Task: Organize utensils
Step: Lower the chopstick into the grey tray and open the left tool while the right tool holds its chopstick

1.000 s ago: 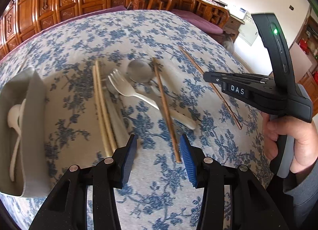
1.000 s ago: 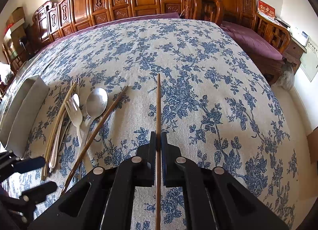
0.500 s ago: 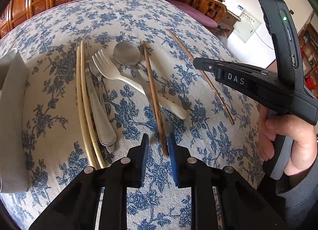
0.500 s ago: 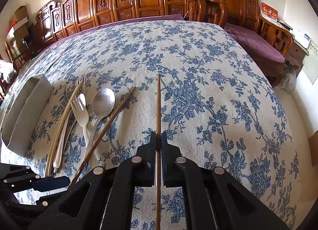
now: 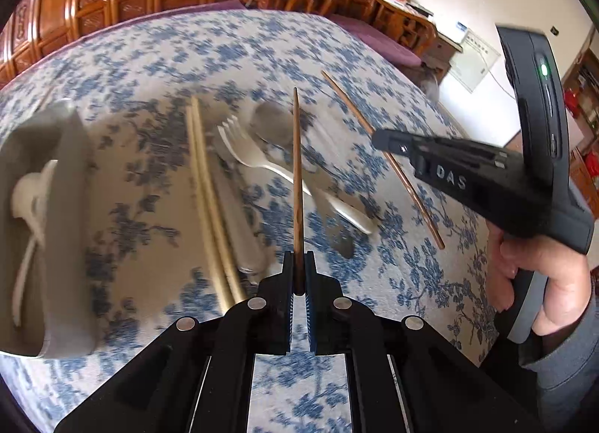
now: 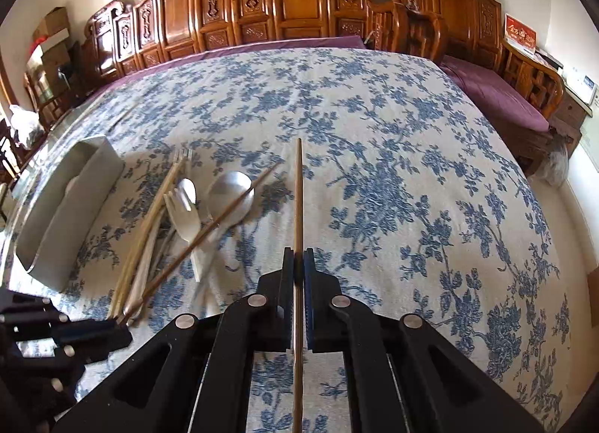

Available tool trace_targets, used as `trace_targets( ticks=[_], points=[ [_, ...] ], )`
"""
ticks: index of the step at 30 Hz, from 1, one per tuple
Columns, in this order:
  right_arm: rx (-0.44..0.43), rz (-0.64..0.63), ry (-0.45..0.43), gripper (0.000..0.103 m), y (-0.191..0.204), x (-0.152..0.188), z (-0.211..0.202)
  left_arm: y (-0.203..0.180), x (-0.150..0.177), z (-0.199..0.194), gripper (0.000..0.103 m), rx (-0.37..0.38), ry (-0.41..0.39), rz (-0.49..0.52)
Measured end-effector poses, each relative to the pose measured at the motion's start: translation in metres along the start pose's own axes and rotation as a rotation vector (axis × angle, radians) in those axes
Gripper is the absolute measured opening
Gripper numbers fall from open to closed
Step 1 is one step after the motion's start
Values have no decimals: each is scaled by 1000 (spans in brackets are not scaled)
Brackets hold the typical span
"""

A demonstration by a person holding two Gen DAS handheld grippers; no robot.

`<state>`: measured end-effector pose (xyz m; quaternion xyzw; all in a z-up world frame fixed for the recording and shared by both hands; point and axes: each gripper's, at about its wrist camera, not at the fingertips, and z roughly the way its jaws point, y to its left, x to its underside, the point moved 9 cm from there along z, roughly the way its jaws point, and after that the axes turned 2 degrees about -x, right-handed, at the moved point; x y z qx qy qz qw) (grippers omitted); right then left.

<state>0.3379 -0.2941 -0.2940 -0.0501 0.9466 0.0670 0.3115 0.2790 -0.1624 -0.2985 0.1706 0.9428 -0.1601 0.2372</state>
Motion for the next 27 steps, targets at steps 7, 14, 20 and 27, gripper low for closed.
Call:
trace_targets(
  ticks=[7, 14, 20, 27],
  points=[
    [-27, -28, -4, 6, 17, 3, -4, 20, -3, -28, 4, -54, -49, 3],
    [-67, -75, -13, 6, 45, 6, -12, 32, -1, -52, 4, -78, -78, 2],
    [-93, -126, -17, 6, 72, 9, -15, 51, 1, -72, 4, -106, -105, -24],
    [-115, -167, -18, 6, 94, 11, -16, 83, 5, -89, 4, -143, -125, -82]
  ],
)
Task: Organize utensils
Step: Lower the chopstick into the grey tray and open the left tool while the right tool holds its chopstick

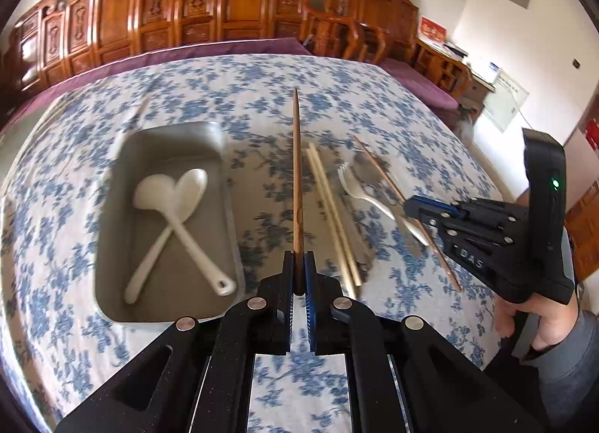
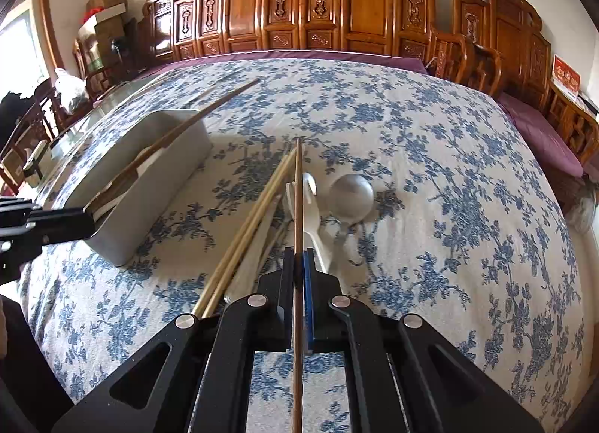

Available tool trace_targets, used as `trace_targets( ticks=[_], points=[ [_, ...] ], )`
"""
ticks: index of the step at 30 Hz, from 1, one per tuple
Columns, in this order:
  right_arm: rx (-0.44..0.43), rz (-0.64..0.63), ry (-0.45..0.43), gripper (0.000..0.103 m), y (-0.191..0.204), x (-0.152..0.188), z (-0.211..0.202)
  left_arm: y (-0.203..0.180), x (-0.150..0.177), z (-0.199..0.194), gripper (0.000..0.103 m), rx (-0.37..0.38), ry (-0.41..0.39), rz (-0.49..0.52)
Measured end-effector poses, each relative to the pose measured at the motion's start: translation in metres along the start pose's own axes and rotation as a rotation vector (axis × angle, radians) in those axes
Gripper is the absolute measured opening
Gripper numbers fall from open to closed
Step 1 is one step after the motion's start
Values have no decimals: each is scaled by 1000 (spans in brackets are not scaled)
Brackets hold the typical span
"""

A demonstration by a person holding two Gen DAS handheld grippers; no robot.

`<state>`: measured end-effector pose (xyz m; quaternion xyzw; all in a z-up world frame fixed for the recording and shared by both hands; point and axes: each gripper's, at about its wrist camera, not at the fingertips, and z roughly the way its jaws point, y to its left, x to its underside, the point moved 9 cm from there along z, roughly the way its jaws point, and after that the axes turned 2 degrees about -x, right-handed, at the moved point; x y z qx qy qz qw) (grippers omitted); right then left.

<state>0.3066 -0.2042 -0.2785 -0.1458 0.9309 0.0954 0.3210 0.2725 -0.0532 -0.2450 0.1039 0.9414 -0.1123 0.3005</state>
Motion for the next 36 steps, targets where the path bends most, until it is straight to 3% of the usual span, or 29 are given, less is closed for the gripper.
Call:
trace_targets(
  ticks=[10, 19, 24, 36],
  points=[
    [4, -30, -6, 6, 8, -2, 0, 54, 8, -10, 6, -52, 8, -105],
    [35, -59, 5, 6, 10, 2, 3, 53, 1, -29, 4, -37, -45, -105],
    [35, -66, 2, 6, 11, 2, 3, 67, 4, -37, 4, -67, -46, -127],
    [-64, -84, -27, 6, 51, -23, -6, 95, 3, -16, 5, -103, 4, -165]
  ],
)
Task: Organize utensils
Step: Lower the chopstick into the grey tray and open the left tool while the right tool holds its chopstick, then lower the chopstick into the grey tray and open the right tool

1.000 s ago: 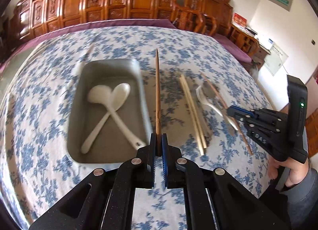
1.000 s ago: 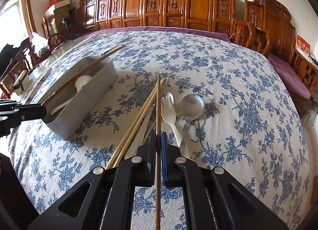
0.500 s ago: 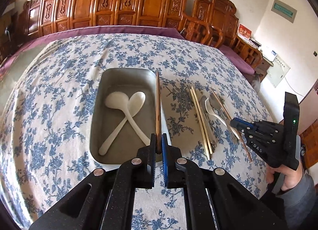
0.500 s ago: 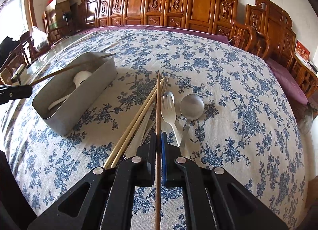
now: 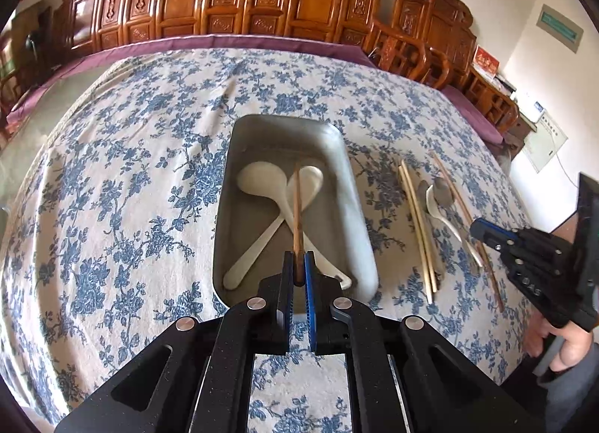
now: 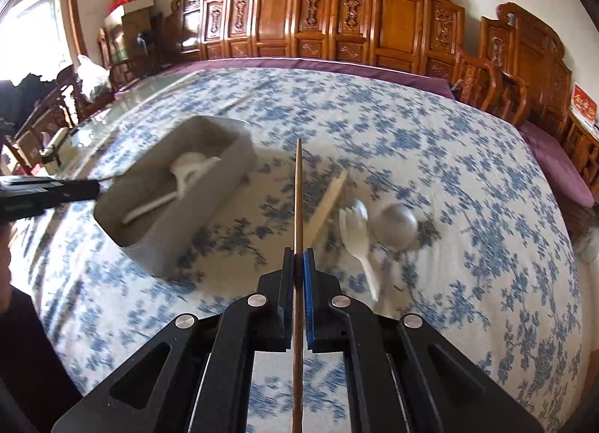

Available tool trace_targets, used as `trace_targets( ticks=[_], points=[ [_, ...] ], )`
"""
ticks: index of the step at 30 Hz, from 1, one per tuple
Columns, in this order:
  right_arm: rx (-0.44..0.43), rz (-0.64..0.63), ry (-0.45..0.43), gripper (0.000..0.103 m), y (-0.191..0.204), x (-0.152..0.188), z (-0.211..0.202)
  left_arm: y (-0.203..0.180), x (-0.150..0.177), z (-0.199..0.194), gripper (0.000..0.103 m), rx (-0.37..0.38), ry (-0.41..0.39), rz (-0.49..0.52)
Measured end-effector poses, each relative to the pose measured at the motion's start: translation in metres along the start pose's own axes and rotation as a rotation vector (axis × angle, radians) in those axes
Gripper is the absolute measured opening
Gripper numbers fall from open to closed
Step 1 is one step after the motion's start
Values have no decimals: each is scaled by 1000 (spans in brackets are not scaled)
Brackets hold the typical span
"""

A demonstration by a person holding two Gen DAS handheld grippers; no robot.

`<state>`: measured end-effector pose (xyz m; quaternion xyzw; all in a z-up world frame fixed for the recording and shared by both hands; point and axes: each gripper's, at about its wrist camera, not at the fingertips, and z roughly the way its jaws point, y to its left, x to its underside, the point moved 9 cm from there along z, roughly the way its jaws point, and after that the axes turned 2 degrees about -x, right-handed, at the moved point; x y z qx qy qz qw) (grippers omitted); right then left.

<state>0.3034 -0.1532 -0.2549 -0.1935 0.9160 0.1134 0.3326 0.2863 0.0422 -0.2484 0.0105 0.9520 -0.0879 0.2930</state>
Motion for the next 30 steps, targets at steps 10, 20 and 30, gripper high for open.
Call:
trace_targets(
  ticks=[10, 20, 30],
  points=[
    [-142, 31, -11, 6, 63, -44, 20, 14, -12, -6, 24, -45, -39, 15],
    [-222, 81, 2, 6, 108, -83, 68, 51, -25, -23, 25, -97, -88, -35],
    [-203, 93, 36, 6, 116, -84, 103, 59, -27, -27, 26, -100, -98, -50]
  ],
)
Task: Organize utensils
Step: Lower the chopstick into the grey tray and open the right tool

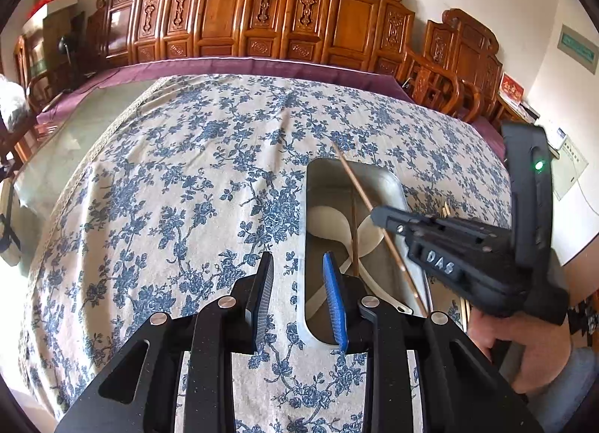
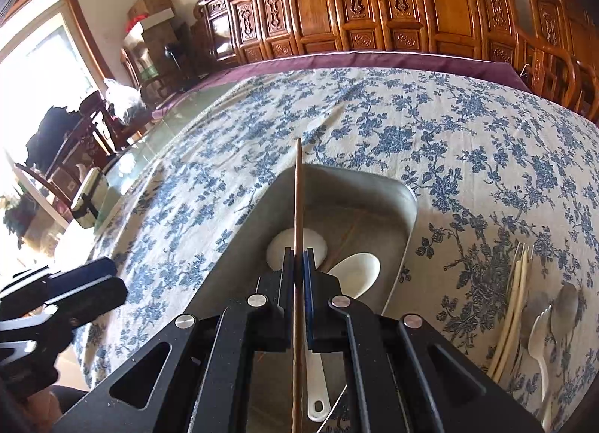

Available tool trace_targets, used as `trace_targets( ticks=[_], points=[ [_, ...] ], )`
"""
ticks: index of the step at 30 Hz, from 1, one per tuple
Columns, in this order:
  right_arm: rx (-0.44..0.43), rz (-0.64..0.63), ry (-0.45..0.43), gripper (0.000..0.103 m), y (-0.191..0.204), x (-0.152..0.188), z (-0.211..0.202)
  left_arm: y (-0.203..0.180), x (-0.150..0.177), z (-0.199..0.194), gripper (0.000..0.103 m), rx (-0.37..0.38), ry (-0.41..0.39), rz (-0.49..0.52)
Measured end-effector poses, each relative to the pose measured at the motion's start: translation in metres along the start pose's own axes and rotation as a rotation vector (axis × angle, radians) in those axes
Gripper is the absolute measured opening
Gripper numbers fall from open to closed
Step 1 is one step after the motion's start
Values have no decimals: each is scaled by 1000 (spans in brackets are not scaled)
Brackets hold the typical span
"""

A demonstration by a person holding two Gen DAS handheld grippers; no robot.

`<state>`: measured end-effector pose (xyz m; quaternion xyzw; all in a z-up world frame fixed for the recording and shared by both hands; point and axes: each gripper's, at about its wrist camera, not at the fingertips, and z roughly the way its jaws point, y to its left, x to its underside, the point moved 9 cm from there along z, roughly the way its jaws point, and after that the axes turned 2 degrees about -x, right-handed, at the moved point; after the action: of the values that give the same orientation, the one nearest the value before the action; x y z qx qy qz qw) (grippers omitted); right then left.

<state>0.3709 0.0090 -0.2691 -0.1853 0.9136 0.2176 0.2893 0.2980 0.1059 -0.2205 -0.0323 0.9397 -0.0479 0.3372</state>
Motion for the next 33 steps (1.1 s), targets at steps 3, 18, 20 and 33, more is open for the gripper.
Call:
trace_targets(
  ticks=[3, 18, 20, 33],
  points=[
    [-1, 6, 6, 7, 0, 5, 2, -1, -1, 0, 26, 2, -3, 1],
    [10, -76, -52, 7, -9, 9, -45, -17, 2, 0, 26, -5, -3, 41],
    [11, -89, -58, 7, -11, 12, -56, -21, 3, 0, 26, -3, -4, 48],
    [88, -126, -81, 15, -59, 56, -129, -37, 6, 2, 26, 12, -1, 72]
  ],
)
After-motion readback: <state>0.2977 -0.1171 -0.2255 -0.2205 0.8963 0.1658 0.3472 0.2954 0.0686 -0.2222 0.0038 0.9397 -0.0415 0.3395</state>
